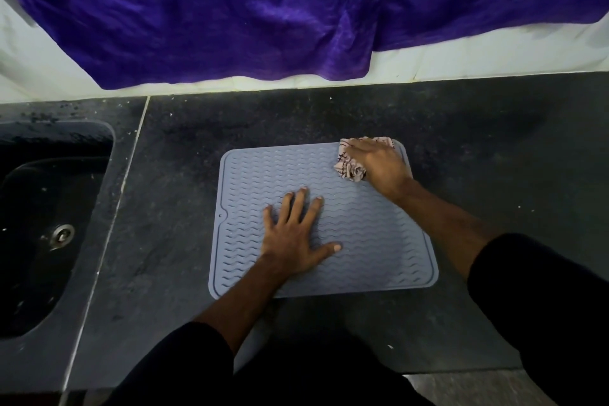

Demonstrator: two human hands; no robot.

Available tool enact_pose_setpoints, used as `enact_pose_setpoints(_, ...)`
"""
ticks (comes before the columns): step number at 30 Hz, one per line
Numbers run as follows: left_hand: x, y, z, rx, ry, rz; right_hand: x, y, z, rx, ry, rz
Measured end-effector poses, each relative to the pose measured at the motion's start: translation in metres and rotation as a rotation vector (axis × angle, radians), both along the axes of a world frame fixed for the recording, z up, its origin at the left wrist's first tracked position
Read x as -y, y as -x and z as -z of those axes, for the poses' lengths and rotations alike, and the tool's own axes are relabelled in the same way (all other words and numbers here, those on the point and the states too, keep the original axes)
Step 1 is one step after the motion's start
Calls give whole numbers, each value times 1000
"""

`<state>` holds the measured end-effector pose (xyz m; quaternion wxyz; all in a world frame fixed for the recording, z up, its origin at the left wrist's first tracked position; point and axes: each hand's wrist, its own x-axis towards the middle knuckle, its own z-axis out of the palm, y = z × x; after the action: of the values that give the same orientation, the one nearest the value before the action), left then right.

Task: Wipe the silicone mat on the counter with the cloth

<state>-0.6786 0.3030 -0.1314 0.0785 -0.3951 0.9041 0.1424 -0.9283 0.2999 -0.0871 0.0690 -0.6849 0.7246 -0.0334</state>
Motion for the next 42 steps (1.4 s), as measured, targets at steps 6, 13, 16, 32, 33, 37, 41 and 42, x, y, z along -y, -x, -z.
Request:
enact_pose_setpoints(6, 0, -1, -4, -1, -7, 19, -1, 26, -18, 66, -14, 159)
enact_pose_setpoints(13, 0, 1, -6, 28, -54, 18, -14, 36, -7, 27, -32, 157)
enact_pose_setpoints(16, 2, 3, -10, 54, -79, 22, -2, 26, -12, 9, 29, 231)
enact_pose_setpoints(32, 3, 12, -24, 106, -121, -1, 12, -31, 5, 103, 61, -65)
enact_pose_setpoints(33, 3, 11, -23, 106, -122, -2, 8, -31, 7, 93, 52, -84)
enact_pose_setpoints(37, 3, 10, -24, 103, -133, -2, 13, -14, 1, 27, 32, -11)
enact_pose_setpoints(41, 3, 11, -25, 102, -135, -2, 20, -22, -5, 138, 53, -49)
enact_pose_setpoints(42, 3, 11, -25, 104, -134, -3, 18, -27, -4, 134, 39, -116)
